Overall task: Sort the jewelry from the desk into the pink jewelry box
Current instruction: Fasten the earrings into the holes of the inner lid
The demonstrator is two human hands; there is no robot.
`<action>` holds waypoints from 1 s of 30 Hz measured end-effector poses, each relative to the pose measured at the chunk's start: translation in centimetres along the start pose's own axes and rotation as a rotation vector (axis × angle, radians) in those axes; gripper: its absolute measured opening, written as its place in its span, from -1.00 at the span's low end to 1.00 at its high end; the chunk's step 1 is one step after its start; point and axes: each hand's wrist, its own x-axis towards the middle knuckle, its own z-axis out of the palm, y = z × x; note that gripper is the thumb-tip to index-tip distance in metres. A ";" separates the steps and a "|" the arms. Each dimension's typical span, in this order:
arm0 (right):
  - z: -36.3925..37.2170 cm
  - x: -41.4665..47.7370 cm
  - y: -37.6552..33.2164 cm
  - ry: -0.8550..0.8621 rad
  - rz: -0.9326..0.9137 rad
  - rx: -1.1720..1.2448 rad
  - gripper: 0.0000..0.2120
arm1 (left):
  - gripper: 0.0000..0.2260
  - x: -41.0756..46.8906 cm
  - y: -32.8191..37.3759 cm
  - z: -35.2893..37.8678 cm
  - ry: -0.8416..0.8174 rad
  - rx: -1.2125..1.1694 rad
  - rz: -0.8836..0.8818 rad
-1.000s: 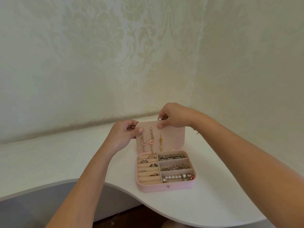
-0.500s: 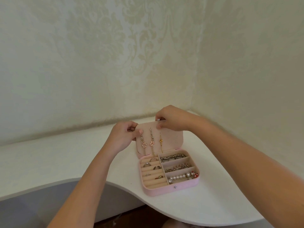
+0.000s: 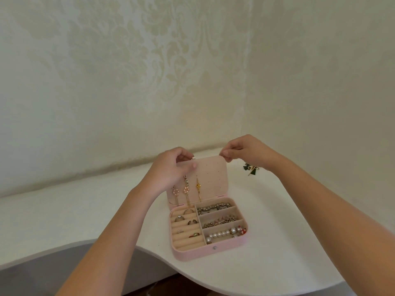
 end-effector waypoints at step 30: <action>1.2 -4.8 12.3 -0.087 0.116 -0.112 -0.58 | -0.87 3.8 -1.4 2.8 0.008 0.180 -0.039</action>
